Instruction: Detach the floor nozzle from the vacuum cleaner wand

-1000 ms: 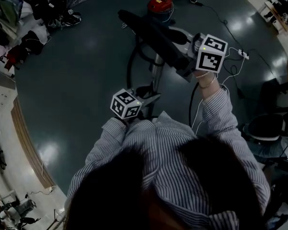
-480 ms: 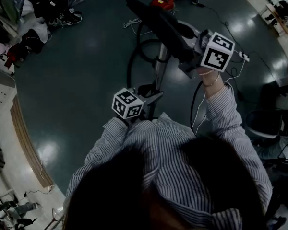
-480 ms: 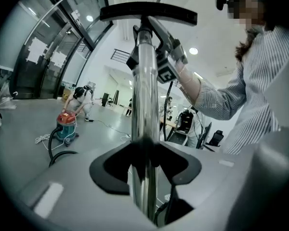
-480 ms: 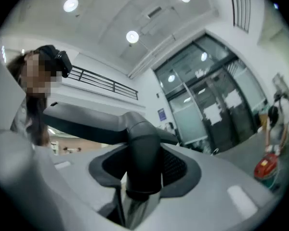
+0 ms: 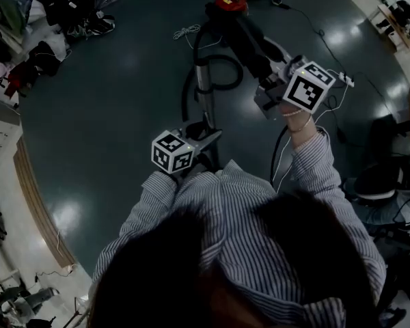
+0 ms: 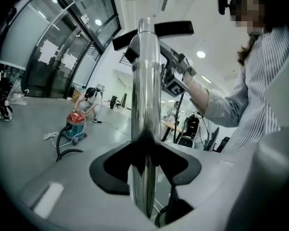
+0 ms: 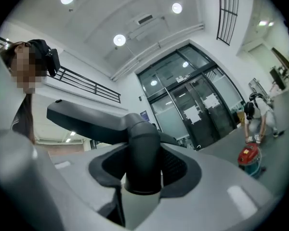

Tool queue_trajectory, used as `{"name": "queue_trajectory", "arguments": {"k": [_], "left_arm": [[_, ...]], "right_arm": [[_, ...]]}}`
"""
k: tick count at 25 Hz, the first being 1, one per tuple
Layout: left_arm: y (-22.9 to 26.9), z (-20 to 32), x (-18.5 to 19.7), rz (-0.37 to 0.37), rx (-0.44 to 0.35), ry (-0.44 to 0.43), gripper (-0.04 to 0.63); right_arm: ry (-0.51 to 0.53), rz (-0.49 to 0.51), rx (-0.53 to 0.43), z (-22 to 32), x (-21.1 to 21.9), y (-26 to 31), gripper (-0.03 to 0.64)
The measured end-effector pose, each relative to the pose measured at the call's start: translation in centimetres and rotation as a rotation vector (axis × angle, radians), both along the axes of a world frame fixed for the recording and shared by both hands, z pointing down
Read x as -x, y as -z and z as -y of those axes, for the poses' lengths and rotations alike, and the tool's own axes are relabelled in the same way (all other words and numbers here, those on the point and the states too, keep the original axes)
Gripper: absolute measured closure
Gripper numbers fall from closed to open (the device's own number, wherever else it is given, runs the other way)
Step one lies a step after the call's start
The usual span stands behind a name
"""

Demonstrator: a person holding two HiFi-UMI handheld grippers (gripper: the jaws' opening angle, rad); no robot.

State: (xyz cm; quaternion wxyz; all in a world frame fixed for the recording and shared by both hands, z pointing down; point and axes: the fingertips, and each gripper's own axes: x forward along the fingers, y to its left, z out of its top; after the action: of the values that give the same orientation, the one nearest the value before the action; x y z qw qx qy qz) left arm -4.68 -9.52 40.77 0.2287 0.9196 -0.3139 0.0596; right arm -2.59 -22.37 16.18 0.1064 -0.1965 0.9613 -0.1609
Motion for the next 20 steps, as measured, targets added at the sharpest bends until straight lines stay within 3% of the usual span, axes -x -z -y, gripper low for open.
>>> {"name": "queue_trajectory", "arguments": {"k": [7,20], "left_arm": [[2.3,2.0,2.1,-0.051,-0.035,0.162,0.416],[-0.4,0.8,1.0,0.003,0.015,0.136,0.415]], "right_arm": [[-0.036,-0.037,0.153,-2.5,-0.1,-7.6,0.44],[-0.089,0.011,0.301,-5.3,-0.5,-14.3,0.441]]}}
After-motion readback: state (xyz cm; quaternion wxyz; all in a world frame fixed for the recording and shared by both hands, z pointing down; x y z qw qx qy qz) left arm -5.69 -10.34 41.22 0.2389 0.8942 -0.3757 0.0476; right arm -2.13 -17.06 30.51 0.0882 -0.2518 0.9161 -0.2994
